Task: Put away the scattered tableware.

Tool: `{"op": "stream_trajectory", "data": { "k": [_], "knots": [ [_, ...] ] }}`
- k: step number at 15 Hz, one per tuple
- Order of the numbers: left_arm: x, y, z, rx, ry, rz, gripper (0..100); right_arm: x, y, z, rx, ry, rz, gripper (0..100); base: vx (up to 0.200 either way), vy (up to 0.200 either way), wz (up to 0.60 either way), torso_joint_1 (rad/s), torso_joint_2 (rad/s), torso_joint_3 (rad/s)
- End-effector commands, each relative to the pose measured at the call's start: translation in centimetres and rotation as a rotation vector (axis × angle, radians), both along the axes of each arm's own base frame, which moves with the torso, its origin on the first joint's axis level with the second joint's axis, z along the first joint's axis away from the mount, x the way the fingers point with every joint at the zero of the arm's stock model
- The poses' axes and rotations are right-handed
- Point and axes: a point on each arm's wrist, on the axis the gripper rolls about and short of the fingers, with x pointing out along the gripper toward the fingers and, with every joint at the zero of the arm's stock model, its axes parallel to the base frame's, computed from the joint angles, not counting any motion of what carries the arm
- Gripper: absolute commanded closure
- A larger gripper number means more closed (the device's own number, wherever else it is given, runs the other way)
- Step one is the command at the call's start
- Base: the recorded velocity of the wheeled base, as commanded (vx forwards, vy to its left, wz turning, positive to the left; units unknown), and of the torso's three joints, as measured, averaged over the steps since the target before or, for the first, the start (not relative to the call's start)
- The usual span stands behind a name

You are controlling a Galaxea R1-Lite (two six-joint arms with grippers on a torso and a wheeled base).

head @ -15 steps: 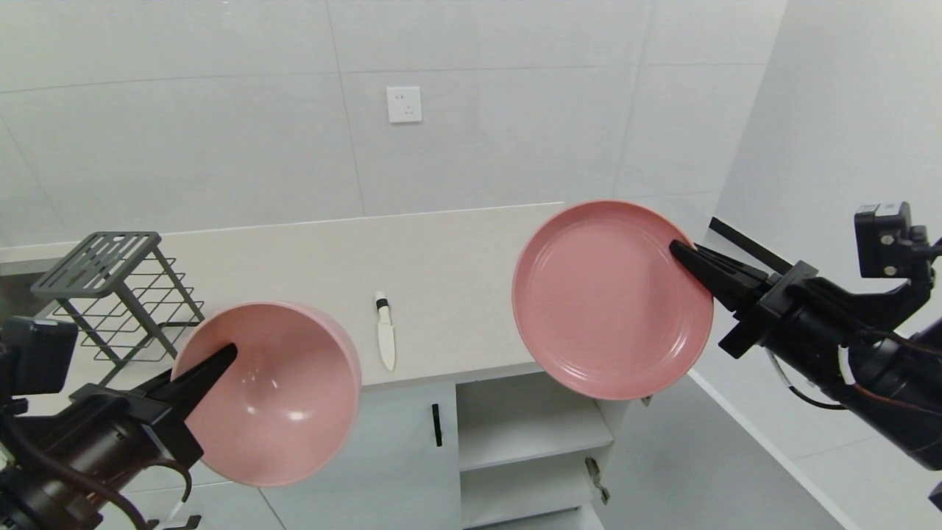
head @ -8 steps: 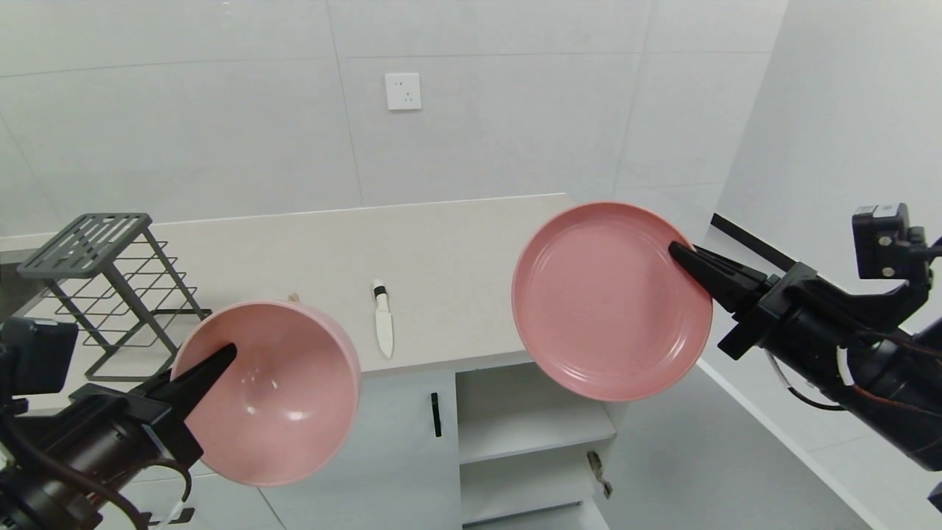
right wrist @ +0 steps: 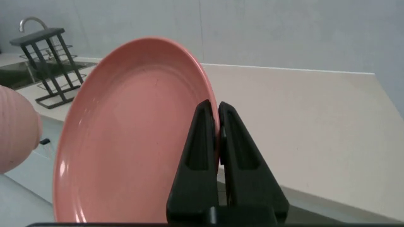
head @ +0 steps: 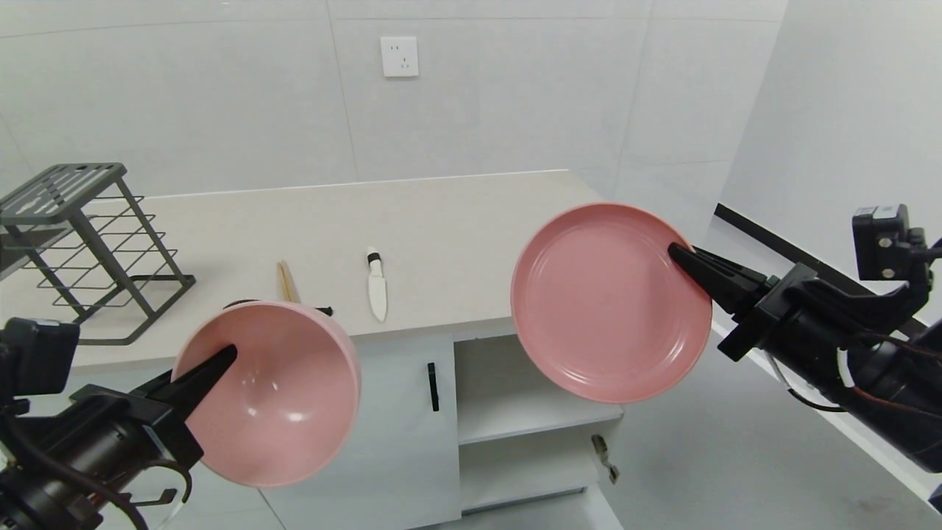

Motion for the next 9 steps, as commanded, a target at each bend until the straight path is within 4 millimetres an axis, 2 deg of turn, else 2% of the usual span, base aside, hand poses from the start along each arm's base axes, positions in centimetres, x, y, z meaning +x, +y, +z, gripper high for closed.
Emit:
{"op": "stream_trajectory", "data": {
  "k": [1, 9],
  "knots": [
    [0.03, -0.01, -0.02, 0.000, 0.001, 0.000, 100, 0.04, 0.02, -0.02, 0.000, 0.000, 0.000, 100, 0.000, 0.000, 0.00, -0.261, 0.52, 0.242],
    [0.03, -0.01, -0.02, 0.001, 0.001, -0.001, 100, 0.06, 0.03, -0.05, -0.001, 0.001, 0.002, 100, 0.000, 0.000, 0.00, -0.261, 0.50, 0.234]
  ]
}}
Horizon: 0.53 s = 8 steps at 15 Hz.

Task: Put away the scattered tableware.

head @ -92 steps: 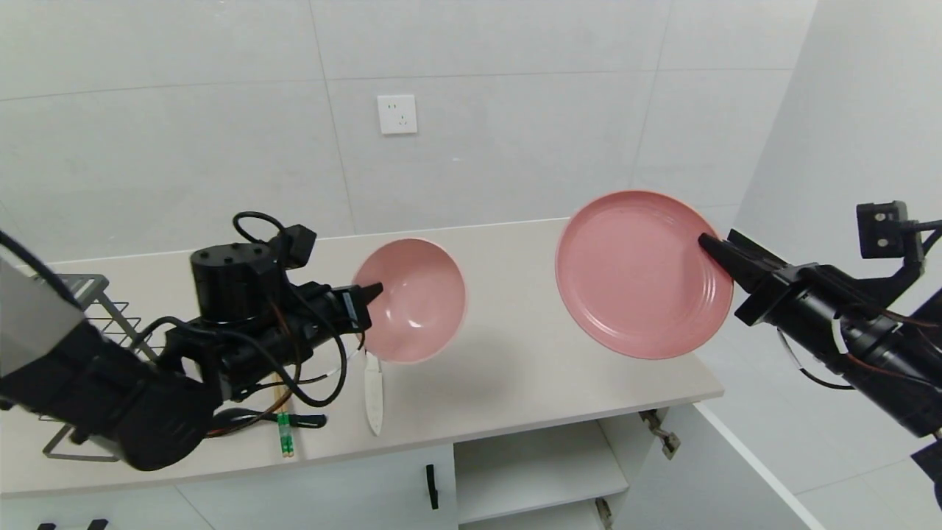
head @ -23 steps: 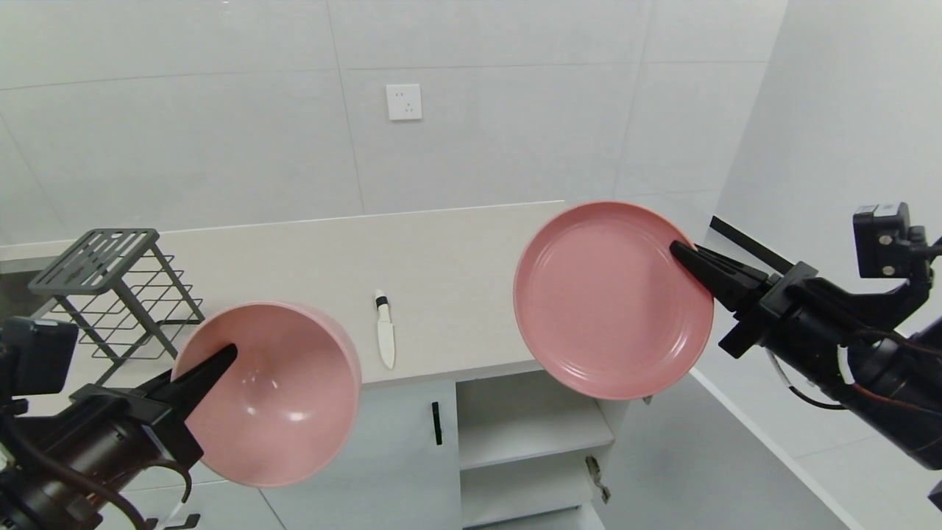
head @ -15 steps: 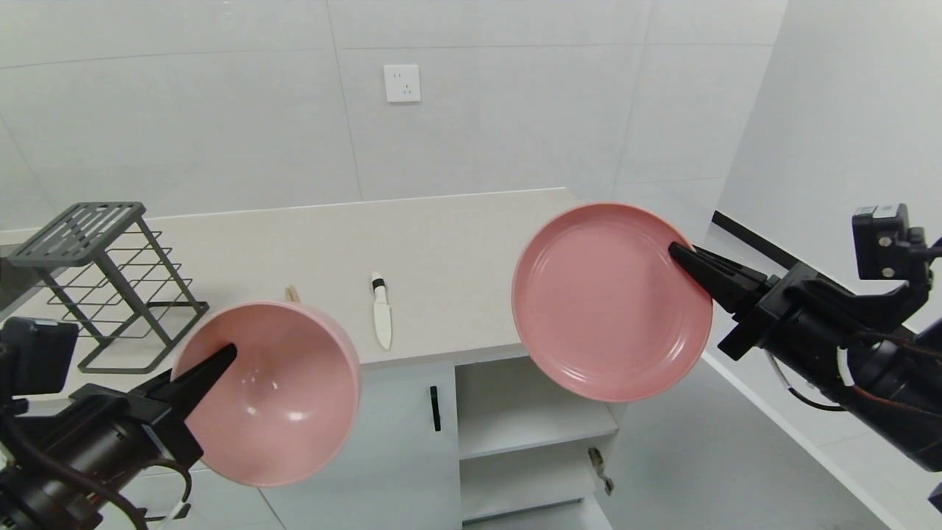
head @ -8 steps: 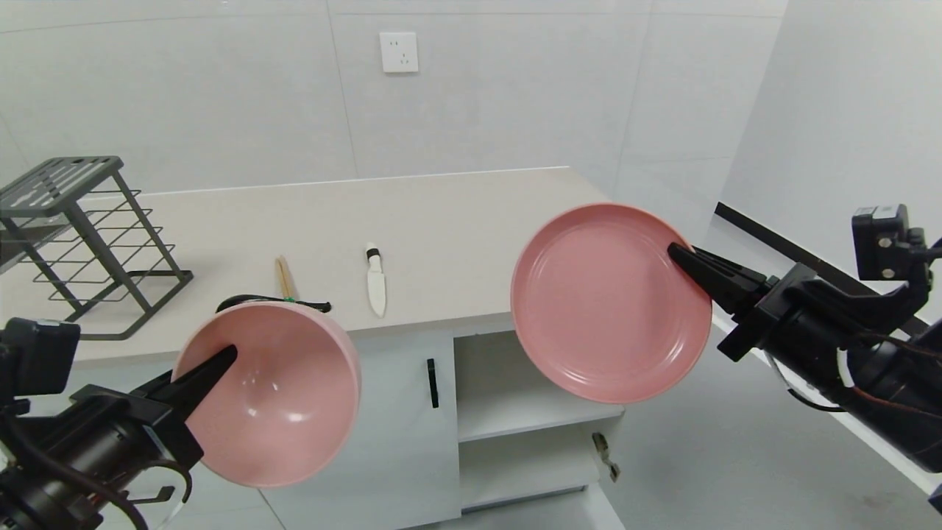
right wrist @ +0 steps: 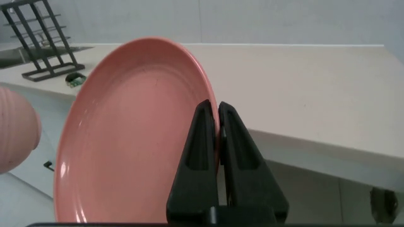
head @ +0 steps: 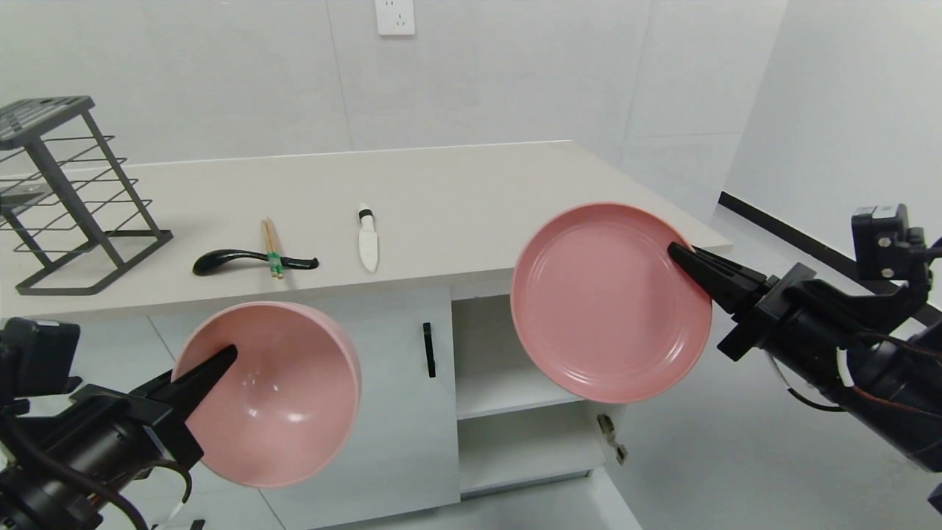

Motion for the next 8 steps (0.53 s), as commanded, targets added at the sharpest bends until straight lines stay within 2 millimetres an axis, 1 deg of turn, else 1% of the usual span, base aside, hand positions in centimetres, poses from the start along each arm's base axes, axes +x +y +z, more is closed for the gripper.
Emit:
{"op": "stream_trajectory", "data": {
  "k": [1, 4, 8],
  "knots": [
    [0.02, 0.00, -0.02, 0.000, 0.001, 0.000, 100, 0.03, 0.03, -0.06, -0.002, 0.001, 0.000, 100, 0.000, 0.000, 0.00, -0.251, 0.48, 0.212],
    [0.02, 0.00, -0.02, 0.000, 0.001, 0.000, 100, 0.01, 0.02, -0.03, -0.001, 0.000, 0.000, 100, 0.000, 0.000, 0.00, -0.256, 0.45, 0.191],
    [0.00, 0.00, 0.00, 0.001, -0.001, 0.000, 100, 0.05, 0.00, -0.06, -0.002, 0.001, -0.001, 100, 0.000, 0.000, 0.00, -0.252, 0.35, 0.118]
  ]
}}
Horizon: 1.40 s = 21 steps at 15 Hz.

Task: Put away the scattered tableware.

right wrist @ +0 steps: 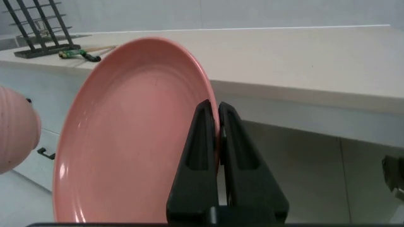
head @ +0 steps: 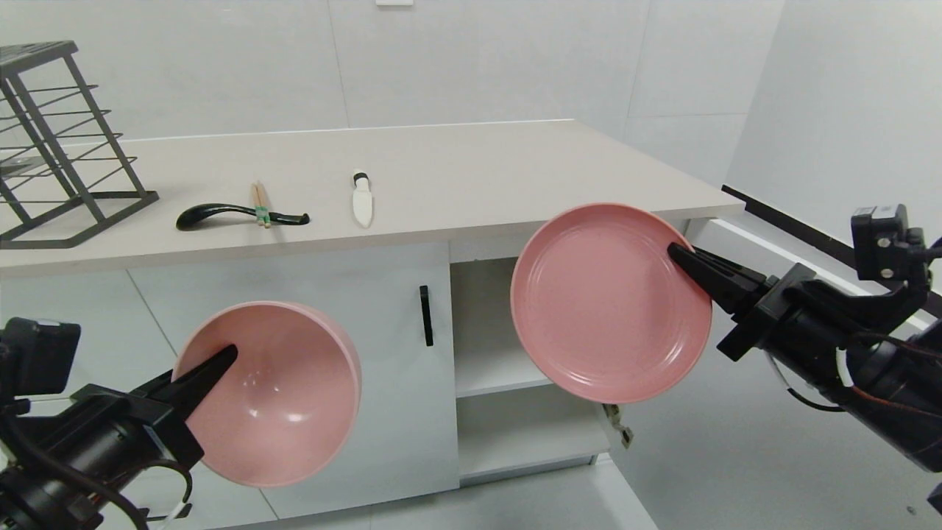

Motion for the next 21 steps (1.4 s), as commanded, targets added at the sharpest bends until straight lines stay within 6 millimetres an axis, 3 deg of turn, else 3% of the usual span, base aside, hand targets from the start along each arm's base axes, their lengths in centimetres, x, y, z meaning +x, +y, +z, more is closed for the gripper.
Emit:
{"op": "stream_trajectory", "data": {
  "k": [1, 5, 16, 21],
  "knots": [
    [0.0, 0.0, 0.0, 0.000, 0.001, 0.000, 100, 0.0, 0.0, 0.0, -0.001, 0.001, 0.000, 100, 0.000, 0.000, 0.00, -0.251, 0.35, 0.129],
    [0.0, 0.0, 0.0, 0.000, 0.001, 0.000, 100, 0.0, 0.0, -0.1, -0.001, 0.002, 0.000, 100, 0.000, 0.000, 0.00, -0.159, 0.30, 0.113],
    [0.0, 0.0, -0.1, 0.002, 0.006, 0.000, 100, 0.1, 0.0, -0.2, -0.004, 0.009, 0.000, 100, 0.000, 0.000, 0.00, -0.003, 0.06, 0.024],
    [-0.1, -0.2, -0.5, 0.015, 0.047, -0.015, 100, 1.5, 0.2, -2.6, -0.045, 0.102, -0.018, 100, 0.080, 0.000, 0.00, 0.001, 0.00, 0.003]
  ]
}}
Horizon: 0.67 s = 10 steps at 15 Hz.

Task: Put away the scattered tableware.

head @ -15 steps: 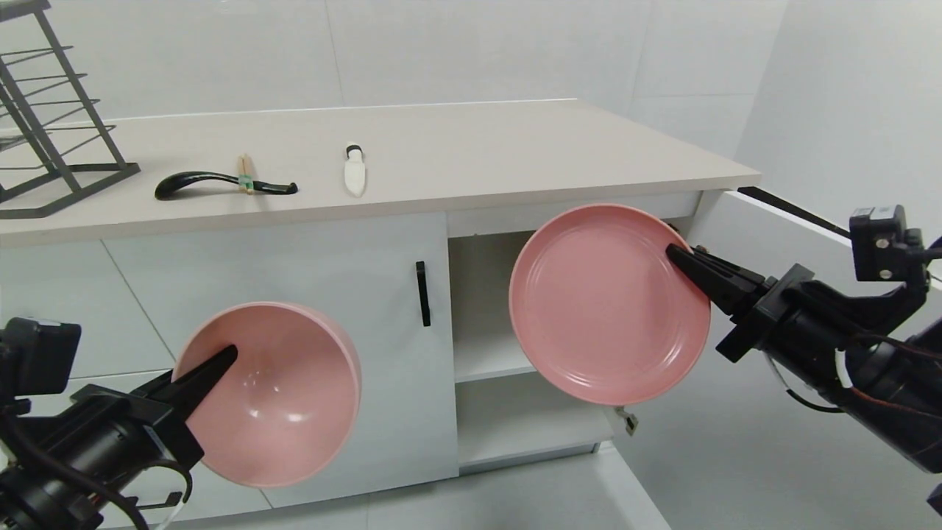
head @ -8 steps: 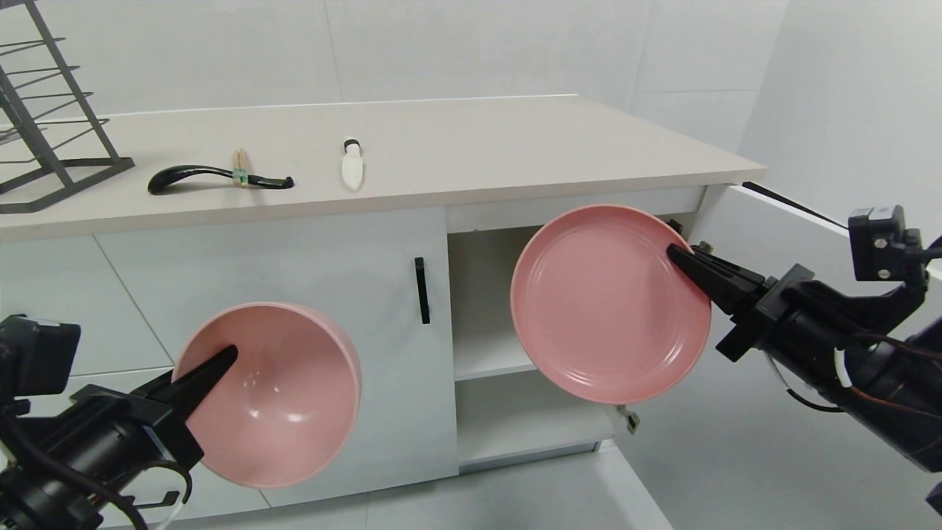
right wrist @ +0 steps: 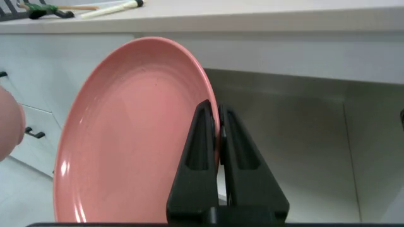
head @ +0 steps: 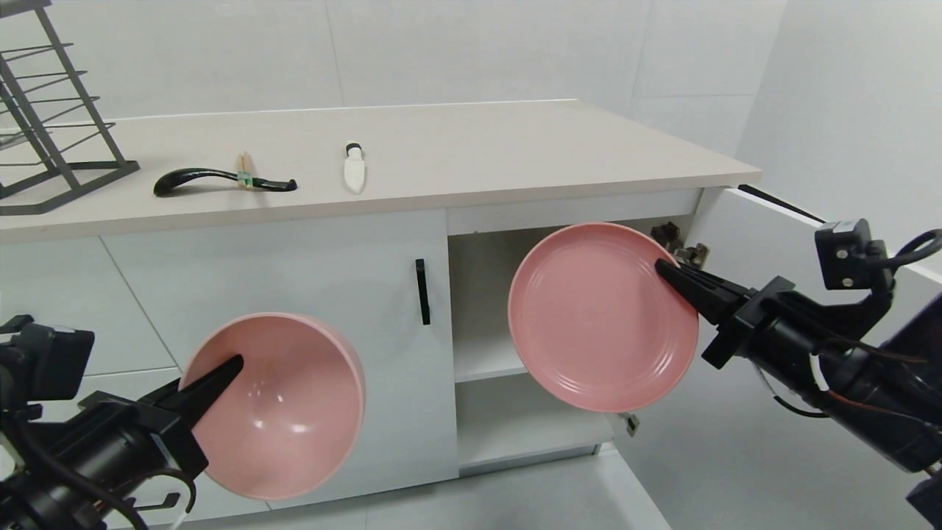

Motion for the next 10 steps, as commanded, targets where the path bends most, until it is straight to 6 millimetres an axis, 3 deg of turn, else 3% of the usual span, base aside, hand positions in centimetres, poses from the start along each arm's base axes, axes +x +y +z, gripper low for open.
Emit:
{"op": "stream_trajectory", "data": {
  "k": [1, 3, 10],
  "knots": [
    [-0.1, 0.0, -0.2, 0.007, 0.024, -0.005, 100, 0.8, 0.1, -1.3, -0.020, 0.048, -0.007, 100, 0.200, 0.000, 0.00, 0.002, 0.00, 0.012],
    [-0.6, -0.3, -0.4, 0.013, 0.041, -0.039, 100, 0.9, 0.1, -1.4, -0.022, 0.053, -0.008, 100, 0.200, 0.000, 0.00, 0.002, 0.00, 0.007],
    [-1.0, -0.9, -0.5, 0.019, 0.054, -0.088, 100, 1.2, 0.3, -2.3, -0.038, 0.086, -0.009, 100, 0.000, 0.000, 0.00, 0.000, 0.00, 0.000]
  ]
}}
